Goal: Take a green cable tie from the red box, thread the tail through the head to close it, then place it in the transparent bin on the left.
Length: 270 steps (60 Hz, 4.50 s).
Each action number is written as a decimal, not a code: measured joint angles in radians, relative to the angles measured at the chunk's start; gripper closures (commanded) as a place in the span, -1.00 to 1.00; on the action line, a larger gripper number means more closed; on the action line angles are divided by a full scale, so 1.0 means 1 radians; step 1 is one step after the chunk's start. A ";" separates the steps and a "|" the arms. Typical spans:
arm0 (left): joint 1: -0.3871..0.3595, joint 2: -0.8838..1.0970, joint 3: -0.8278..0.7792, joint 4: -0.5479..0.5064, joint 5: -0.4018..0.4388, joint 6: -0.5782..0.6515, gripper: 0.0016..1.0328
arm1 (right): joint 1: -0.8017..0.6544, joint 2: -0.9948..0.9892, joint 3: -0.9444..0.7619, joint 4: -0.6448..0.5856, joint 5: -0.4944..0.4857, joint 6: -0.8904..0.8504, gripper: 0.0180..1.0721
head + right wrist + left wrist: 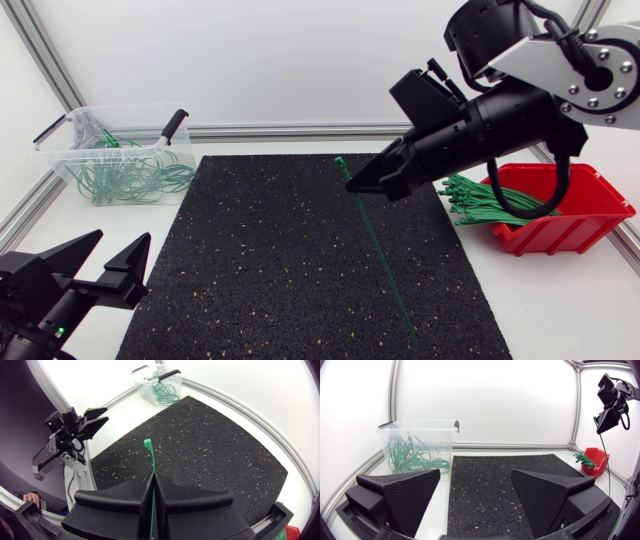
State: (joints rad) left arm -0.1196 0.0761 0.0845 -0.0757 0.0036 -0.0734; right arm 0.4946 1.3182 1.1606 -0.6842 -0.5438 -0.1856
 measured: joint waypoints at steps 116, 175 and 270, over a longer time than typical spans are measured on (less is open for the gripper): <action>-0.240 1.164 0.923 -0.538 0.821 -0.732 -0.77 | 0.604 -0.140 -0.527 0.840 1.037 -0.378 0.89; -0.348 1.336 1.002 -0.503 0.928 -0.907 0.22 | 0.611 -0.067 -0.608 1.080 1.107 -0.452 0.89; -0.348 1.346 1.018 -0.466 0.798 -0.947 0.91 | 0.638 -0.030 -0.625 1.141 1.147 -0.474 0.51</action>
State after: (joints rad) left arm -0.4679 1.4223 1.1027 -0.5415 0.8021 -1.0206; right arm 1.1324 1.2884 0.5358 0.4568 0.6037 -0.6598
